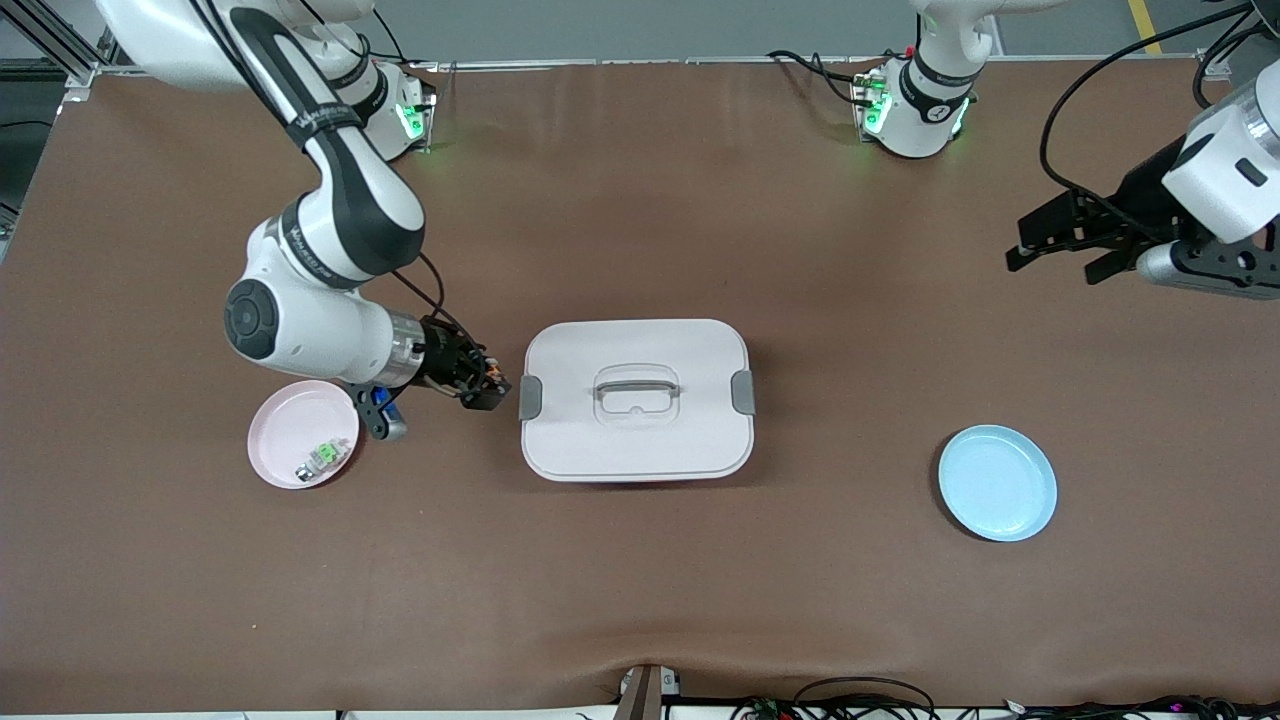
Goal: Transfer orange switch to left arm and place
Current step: 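Lift the switch over the box with the right gripper while the left gripper approaches, then grasp the switch with the left gripper and open the right gripper, then carry the switch to the blue plate while the right gripper withdraws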
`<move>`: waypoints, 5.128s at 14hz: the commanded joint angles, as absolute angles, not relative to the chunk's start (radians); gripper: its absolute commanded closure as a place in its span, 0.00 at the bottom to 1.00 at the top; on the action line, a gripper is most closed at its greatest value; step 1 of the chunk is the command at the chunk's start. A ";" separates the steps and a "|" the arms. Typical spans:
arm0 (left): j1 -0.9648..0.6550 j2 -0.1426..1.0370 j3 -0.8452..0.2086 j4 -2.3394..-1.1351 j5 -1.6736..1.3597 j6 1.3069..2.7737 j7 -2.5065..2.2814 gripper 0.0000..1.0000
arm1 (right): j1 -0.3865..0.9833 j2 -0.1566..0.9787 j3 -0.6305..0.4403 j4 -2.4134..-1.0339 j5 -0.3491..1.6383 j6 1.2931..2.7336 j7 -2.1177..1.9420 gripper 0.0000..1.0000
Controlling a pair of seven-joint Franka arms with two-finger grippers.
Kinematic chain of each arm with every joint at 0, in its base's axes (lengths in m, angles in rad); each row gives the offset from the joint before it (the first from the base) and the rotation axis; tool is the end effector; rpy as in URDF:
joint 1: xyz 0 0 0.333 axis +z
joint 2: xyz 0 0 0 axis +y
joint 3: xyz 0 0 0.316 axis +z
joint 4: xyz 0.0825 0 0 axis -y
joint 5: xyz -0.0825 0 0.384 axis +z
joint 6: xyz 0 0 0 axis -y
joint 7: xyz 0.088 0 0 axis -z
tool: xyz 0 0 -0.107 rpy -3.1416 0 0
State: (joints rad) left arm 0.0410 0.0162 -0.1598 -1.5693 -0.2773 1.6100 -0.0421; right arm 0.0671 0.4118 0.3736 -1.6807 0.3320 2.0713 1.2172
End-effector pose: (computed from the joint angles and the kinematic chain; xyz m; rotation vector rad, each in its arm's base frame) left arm 0.5561 -0.0941 0.6238 2.8590 -0.0989 0.0028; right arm 0.6029 0.2741 0.3822 -2.4882 1.3066 0.4616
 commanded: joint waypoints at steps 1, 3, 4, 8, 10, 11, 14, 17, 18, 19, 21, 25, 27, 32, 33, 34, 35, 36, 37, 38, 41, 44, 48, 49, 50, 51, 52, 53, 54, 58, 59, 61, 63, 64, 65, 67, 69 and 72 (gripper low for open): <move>-0.014 0.066 -0.175 -1.532 -0.345 1.635 -0.081 0.00 | 0.132 0.420 0.371 -1.573 0.348 2.059 1.386 1.00; -0.032 0.077 -0.198 -1.534 -0.370 1.687 -0.089 0.00 | 0.167 0.436 0.371 -1.525 0.351 2.060 1.463 1.00; -0.041 0.092 -0.216 -1.534 -0.391 1.733 -0.101 0.00 | 0.182 0.446 0.371 -1.508 0.363 2.060 1.491 1.00; -0.073 0.132 -0.225 -1.539 -0.572 1.839 -0.126 0.00 | 0.244 0.494 0.370 -1.433 0.407 2.071 1.617 1.00; -0.090 0.159 -0.225 -1.543 -0.621 1.874 -0.126 0.00 | 0.262 0.511 0.370 -1.395 0.407 2.072 1.681 1.00; -0.094 0.172 -0.225 -1.545 -0.641 1.887 -0.126 0.00 | 0.267 0.520 0.370 -1.376 0.408 2.072 1.709 1.00; -0.136 0.193 -0.225 -1.561 -0.661 1.928 -0.127 0.00 | 0.284 0.538 0.370 -1.329 0.410 2.072 1.773 1.00; -0.155 0.193 -0.227 -1.611 -0.767 2.003 -0.126 0.03 | 0.301 0.554 0.370 -1.279 0.410 2.074 1.828 1.00; -0.170 0.199 -0.229 -1.611 -0.775 2.012 -0.127 0.09 | 0.307 0.560 0.370 -1.266 0.410 2.080 1.845 1.00; -0.173 0.210 -0.229 -1.609 -0.776 2.016 -0.126 0.14 | 0.314 0.566 0.370 -1.252 0.410 2.098 1.871 1.00; -0.182 0.225 -0.230 -1.609 -0.825 2.051 -0.127 0.21 | 0.336 0.568 0.371 -1.244 0.411 2.176 1.928 1.00; -0.218 0.245 -0.230 -1.608 -0.887 2.106 -0.184 0.24 | 0.383 0.569 0.371 -1.217 0.419 2.218 1.982 1.00; -0.225 0.248 -0.229 -1.611 -0.884 2.112 -0.187 0.24 | 0.396 0.571 0.371 -1.207 0.419 2.262 2.031 1.00; -0.224 0.250 -0.230 -1.637 -0.871 2.109 -0.176 0.26 | 0.460 0.626 0.367 -1.122 0.416 2.269 2.115 1.00; -0.222 0.239 -0.230 -1.652 -0.870 2.105 -0.172 0.26 | 0.462 0.636 0.367 -1.108 0.416 2.270 2.123 1.00; -0.224 0.236 -0.230 -1.654 -0.870 2.100 -0.172 0.26 | 0.466 0.641 0.367 -1.103 0.416 2.270 2.126 1.00; -0.224 0.236 -0.230 -1.654 -0.870 2.100 -0.173 0.27 | 0.469 0.644 0.367 -1.101 0.416 2.278 2.137 1.00; -0.224 0.235 -0.236 -1.654 -0.870 2.100 -0.173 0.28 | 0.471 0.644 0.367 -1.101 0.416 2.298 2.152 1.00; -0.224 0.236 -0.238 -1.655 -0.868 2.099 -0.173 0.31 | 0.475 0.646 0.365 -1.101 0.416 2.299 2.155 1.00; -0.224 0.236 -0.238 -1.655 -0.868 2.098 -0.173 0.37 | 0.476 0.647 0.365 -1.101 0.416 2.301 2.155 1.00; -0.224 0.235 -0.238 -1.654 -0.826 2.092 -0.176 0.62 | 0.476 0.650 0.365 -1.101 0.416 2.301 2.155 1.00; -0.216 0.232 -0.238 -1.651 -0.784 2.060 -0.175 1.00 | 0.476 0.650 0.365 -1.101 0.416 2.304 2.154 1.00; -0.166 0.221 -0.236 -1.643 -0.739 1.977 -0.131 1.00 | 0.476 0.650 0.365 -1.101 0.416 2.304 2.157 0.41; -0.147 0.221 -0.236 -1.643 -0.739 1.961 -0.108 1.00 | 0.477 0.650 0.364 -1.103 0.408 2.304 2.154 0.00; -0.135 0.221 -0.236 -1.643 -0.739 1.948 -0.086 1.00 | 0.477 0.650 0.364 -1.103 0.408 2.304 2.154 0.00; -0.123 0.222 -0.236 -1.641 -0.738 1.945 -0.074 1.00 | 0.477 0.650 0.364 -1.103 0.408 2.306 2.152 0.00; -0.120 0.224 -0.232 -1.643 -0.736 1.944 -0.069 1.00 | 0.476 0.650 0.364 -1.103 0.408 2.306 2.151 0.00; -0.117 0.225 -0.229 -1.643 -0.707 1.939 -0.066 1.00 | 0.476 0.650 0.364 -1.103 0.408 2.306 2.148 0.00; -0.104 0.227 -0.229 -1.638 -0.657 1.927 -0.061 1.00 | 0.474 0.650 0.365 -1.101 0.407 2.298 2.132 0.00; -0.026 0.238 -0.227 -1.635 -0.563 1.902 0.016 1.00 | 0.497 0.650 0.362 -1.103 0.405 2.307 2.085 0.00; 0.009 0.245 -0.227 -1.635 -0.561 1.902 0.059 1.00 | 0.480 0.652 0.368 -1.101 0.419 2.331 2.073 0.00; 0.073 0.270 -0.227 -1.637 -0.555 1.901 0.168 1.00 | 0.486 0.664 0.368 -1.103 0.431 2.352 1.972 0.00; 0.127 0.304 -0.227 -1.635 -0.502 1.901 0.288 1.00 | 0.500 0.657 0.365 -1.109 0.419 2.347 1.895 0.00; 0.149 0.320 -0.227 -1.632 -0.467 1.902 0.329 1.00 | 0.488 0.655 0.367 -1.109 0.422 2.341 1.888 0.00; 0.158 0.334 -0.227 -1.625 -0.416 1.902 0.371 1.00 | 0.464 0.655 0.368 -1.106 0.423 2.297 1.849 0.00; 0.160 0.362 -0.225 -1.600 -0.326 1.902 0.428 1.00 | 0.364 0.652 0.382 -1.103 0.449 2.122 1.595 0.00; 0.187 0.388 -0.227 -1.598 -0.266 1.913 0.489 1.00 | 0.241 0.647 0.443 -1.104 0.501 1.978 1.333 0.00; 0.213 0.440 -0.225 -1.568 -0.243 1.914 0.654 1.00 | 0.174 0.597 0.434 -1.106 0.457 1.791 1.084 0.00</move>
